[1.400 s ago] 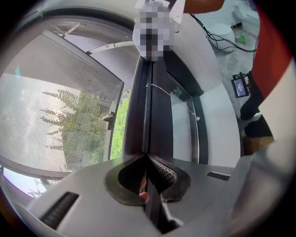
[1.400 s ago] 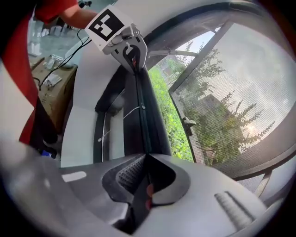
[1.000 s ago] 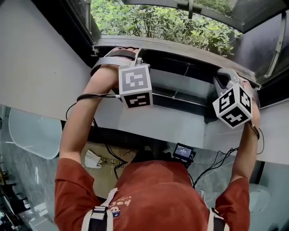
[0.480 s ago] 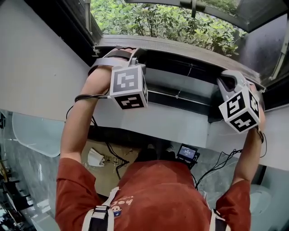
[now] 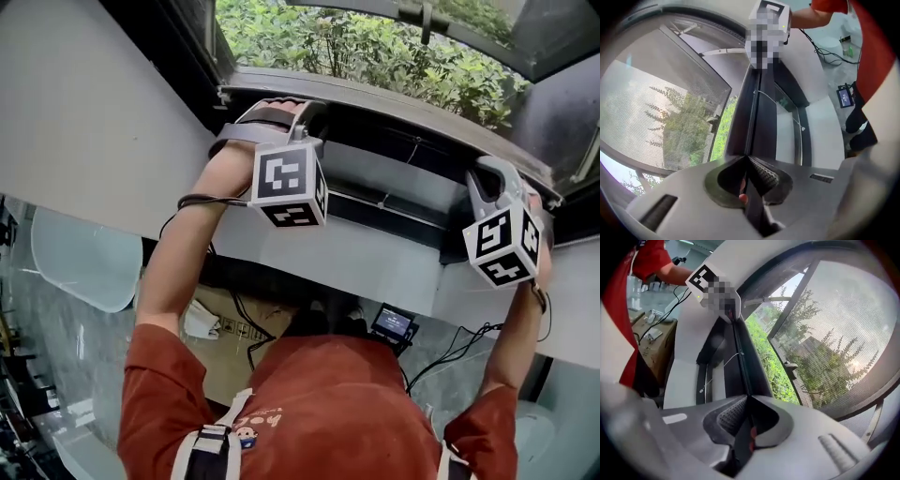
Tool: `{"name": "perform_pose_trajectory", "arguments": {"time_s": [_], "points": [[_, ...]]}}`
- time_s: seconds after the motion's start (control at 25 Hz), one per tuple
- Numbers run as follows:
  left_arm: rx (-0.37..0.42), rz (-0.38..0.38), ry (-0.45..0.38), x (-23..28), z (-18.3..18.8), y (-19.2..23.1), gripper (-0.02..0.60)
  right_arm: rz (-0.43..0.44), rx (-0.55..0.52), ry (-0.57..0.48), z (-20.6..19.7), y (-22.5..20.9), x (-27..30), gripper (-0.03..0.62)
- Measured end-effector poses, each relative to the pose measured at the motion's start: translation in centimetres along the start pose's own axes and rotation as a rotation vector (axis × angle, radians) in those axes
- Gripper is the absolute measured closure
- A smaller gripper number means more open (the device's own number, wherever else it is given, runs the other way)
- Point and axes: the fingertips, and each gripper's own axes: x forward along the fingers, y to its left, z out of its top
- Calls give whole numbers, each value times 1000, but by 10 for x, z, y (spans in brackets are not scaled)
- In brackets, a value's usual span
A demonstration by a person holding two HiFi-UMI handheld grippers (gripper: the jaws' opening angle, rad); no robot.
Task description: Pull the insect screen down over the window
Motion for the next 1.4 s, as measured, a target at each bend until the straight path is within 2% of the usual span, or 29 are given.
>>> {"name": "perform_pose_trajectory", "arguments": {"time_s": [0.16,0.24,0.48,0.84,0.96,1.0,1.04,1.28,1.4], "points": [[50,98,13,-2,-1,2,574,-29,9,-21,1,1,0,554],[59,123,5,-1,-1,2,574,-36,15,-30,2,1,0,553],[61,148,-30,-3,-1,3,574,-41,36,-66,3,-2,-3,548],[93,195,-31,-5,-2,4,572,-69,68,-99,5,-2,-3,542],[81,185,-29,-7,-2,1,536,-48,77,-101,4,1,-4,536],[74,172,-26,-9,-3,-2,495,-28,82,-101,4,4,-3,488],[70,163,-23,-10,-4,-4,482,-15,86,-102,4,6,-3,450],[44,163,0,-16,-21,-14,482,-34,91,-111,4,8,-3,445],[-11,180,-20,-23,-24,-15,482,-48,106,-126,5,9,-4,436]]}}
